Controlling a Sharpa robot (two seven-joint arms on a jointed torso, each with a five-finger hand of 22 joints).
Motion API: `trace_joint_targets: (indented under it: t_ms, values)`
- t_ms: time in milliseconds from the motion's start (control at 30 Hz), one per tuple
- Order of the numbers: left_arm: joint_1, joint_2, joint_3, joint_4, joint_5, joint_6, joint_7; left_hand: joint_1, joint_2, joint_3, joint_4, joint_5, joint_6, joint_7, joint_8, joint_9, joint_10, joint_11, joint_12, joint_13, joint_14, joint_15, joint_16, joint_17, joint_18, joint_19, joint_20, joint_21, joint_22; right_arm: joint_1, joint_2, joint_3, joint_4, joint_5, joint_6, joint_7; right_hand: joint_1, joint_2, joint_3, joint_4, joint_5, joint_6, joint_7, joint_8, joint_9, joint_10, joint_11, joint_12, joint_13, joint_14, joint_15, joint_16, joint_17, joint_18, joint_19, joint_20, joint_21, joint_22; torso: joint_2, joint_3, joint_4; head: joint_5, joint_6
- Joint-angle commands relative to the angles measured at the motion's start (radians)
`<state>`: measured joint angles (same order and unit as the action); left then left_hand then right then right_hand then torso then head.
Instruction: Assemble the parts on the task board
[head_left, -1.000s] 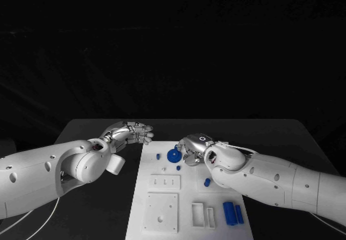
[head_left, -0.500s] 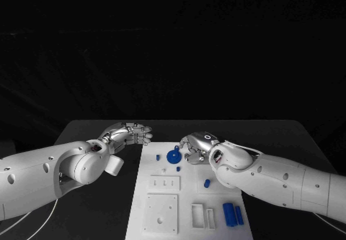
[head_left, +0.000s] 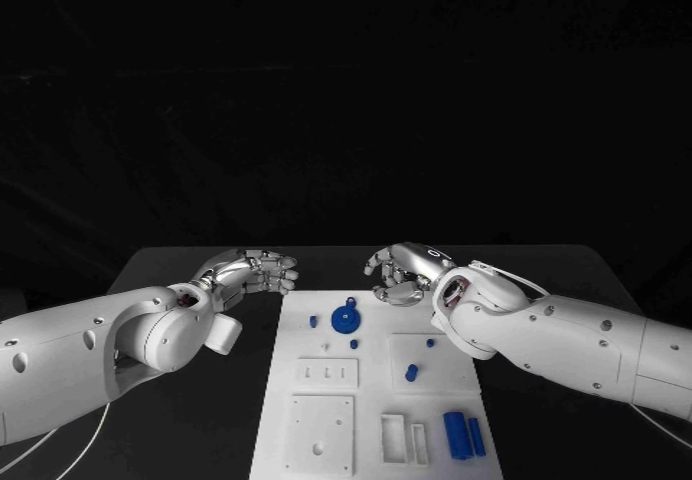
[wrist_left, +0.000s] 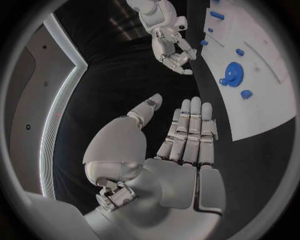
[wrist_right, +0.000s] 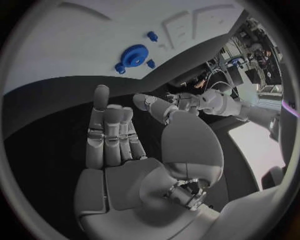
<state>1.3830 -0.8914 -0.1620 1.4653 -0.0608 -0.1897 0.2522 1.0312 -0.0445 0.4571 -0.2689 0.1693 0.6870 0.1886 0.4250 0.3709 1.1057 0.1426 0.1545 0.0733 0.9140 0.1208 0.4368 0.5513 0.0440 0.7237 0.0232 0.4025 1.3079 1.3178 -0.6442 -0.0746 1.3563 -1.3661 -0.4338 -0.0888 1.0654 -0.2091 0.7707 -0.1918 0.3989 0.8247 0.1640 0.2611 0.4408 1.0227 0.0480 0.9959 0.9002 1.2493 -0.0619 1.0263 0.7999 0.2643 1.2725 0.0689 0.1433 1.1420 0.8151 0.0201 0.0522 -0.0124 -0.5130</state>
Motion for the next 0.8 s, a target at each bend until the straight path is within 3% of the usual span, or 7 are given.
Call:
trace_joint_targets:
  t_ms: [33, 233, 400, 500, 633, 700, 800]
  values:
    - [0.001, 0.006, 0.001, -0.002, -0.003, 0.009, 0.014, -0.005, 0.003, 0.002, -0.004, 0.006, -0.006, 0.023, -0.006, 0.001, -0.001, 0.004, -0.007, -0.001, 0.004, 0.001, -0.006, 0.002, 0.016, -0.006, -0.001, 0.005, 0.014, 0.006, -0.022, 0.000, 0.000, 0.327, 0.053, 0.084, 0.015, 0.004, 0.009, -0.007, -0.007, -0.003, 0.003, 0.004, 0.003, -0.045, 0.006, -0.037, -0.031, -0.037, 0.007, -0.053, -0.022, -0.008, -0.021, 0.020, -0.052, -0.052, -0.003, 0.0000, -0.0060, -0.003, 0.003]
    - [0.001, 0.016, 0.000, -0.014, -0.001, 0.014, 0.013, -0.006, 0.003, 0.002, -0.004, 0.007, -0.006, 0.023, -0.006, 0.001, -0.001, 0.004, -0.007, -0.001, 0.004, 0.002, -0.006, 0.002, 0.016, -0.006, -0.001, 0.005, 0.014, 0.019, -0.064, 0.000, -0.001, 0.622, 0.132, 0.172, -0.030, 0.032, -0.049, -0.020, 0.017, -0.058, 0.043, -0.013, -0.002, -0.223, 0.057, -0.148, -0.118, -0.218, 0.065, -0.171, -0.052, -0.025, -0.192, 0.071, -0.082, -0.164, -0.010, 0.0014, -0.0106, 0.001, 0.002]
    - [0.000, 0.024, 0.000, -0.031, 0.001, 0.015, 0.014, -0.006, 0.003, 0.002, -0.004, 0.007, -0.006, 0.023, -0.006, 0.001, -0.001, 0.004, -0.007, -0.001, 0.003, 0.002, -0.006, 0.002, 0.016, -0.006, -0.001, 0.005, 0.014, 0.022, -0.080, -0.001, -0.014, 0.781, 0.199, 0.166, -0.049, 0.058, -0.155, -0.053, 0.037, -0.118, 0.026, -0.006, 0.004, -0.340, 0.111, -0.330, -0.347, -0.294, 0.118, -0.253, -0.096, -0.031, -0.311, 0.105, -0.077, -0.226, -0.017, 0.0054, -0.0163, -0.001, 0.003]
    - [0.000, 0.026, 0.000, -0.035, 0.002, 0.016, 0.013, -0.006, 0.003, 0.002, -0.004, 0.007, -0.006, 0.023, -0.006, 0.001, -0.001, 0.004, -0.007, -0.001, 0.003, 0.002, -0.006, 0.002, 0.016, -0.006, -0.001, 0.005, 0.014, 0.022, -0.085, -0.001, -0.016, 0.834, 0.230, 0.170, -0.050, 0.058, -0.163, -0.057, 0.039, -0.122, 0.025, -0.004, 0.004, -0.347, 0.114, -0.348, -0.372, -0.299, 0.121, -0.258, -0.100, -0.031, -0.317, 0.107, -0.077, -0.229, -0.020, 0.0075, -0.0188, 0.001, 0.001]
    - [0.000, 0.032, -0.001, -0.045, 0.004, 0.017, 0.013, -0.006, 0.003, 0.002, -0.004, 0.007, -0.007, 0.023, -0.006, 0.001, -0.001, 0.004, -0.007, -0.001, 0.003, 0.002, -0.006, 0.002, 0.016, -0.007, -0.001, 0.005, 0.014, 0.022, -0.094, -0.001, -0.021, 0.912, 0.255, 0.186, -0.057, 0.062, -0.198, -0.073, 0.046, -0.156, -0.011, -0.003, 0.006, -0.412, 0.083, -0.449, -0.488, -0.427, 0.189, -0.393, -0.181, -0.063, -0.465, 0.123, -0.068, -0.233, -0.021, 0.0119, -0.0222, 0.001, 0.001]
    - [0.000, 0.033, -0.001, -0.048, 0.004, 0.018, 0.013, -0.006, 0.003, 0.002, -0.004, 0.007, -0.007, 0.023, -0.006, 0.001, -0.001, 0.004, -0.007, -0.001, 0.003, 0.002, -0.006, 0.002, 0.016, -0.007, -0.001, 0.005, 0.014, 0.022, -0.096, -0.001, -0.023, 0.913, 0.256, 0.189, -0.053, 0.062, -0.211, -0.075, 0.047, -0.169, -0.019, 0.001, 0.007, -0.421, 0.074, -0.480, -0.539, -0.528, 0.248, -0.498, -0.244, -0.067, -0.487, 0.124, -0.061, -0.211, -0.023, 0.0131, -0.0233, 0.001, 0.002]
    - [-0.001, 0.036, -0.001, -0.052, 0.004, 0.019, 0.013, -0.007, 0.003, 0.002, -0.004, 0.007, -0.007, 0.023, -0.006, 0.001, -0.001, 0.004, -0.007, -0.001, 0.003, 0.002, -0.006, 0.002, 0.016, -0.007, -0.001, 0.005, 0.014, 0.022, -0.103, -0.001, -0.026, 0.913, 0.252, 0.194, -0.034, 0.063, -0.236, -0.069, 0.040, -0.174, -0.020, 0.015, 0.008, -0.401, 0.075, -0.500, -0.617, -0.518, 0.254, -0.535, -0.296, -0.073, -0.514, 0.117, -0.009, -0.117, -0.024, 0.0155, -0.0258, -0.001, 0.003]
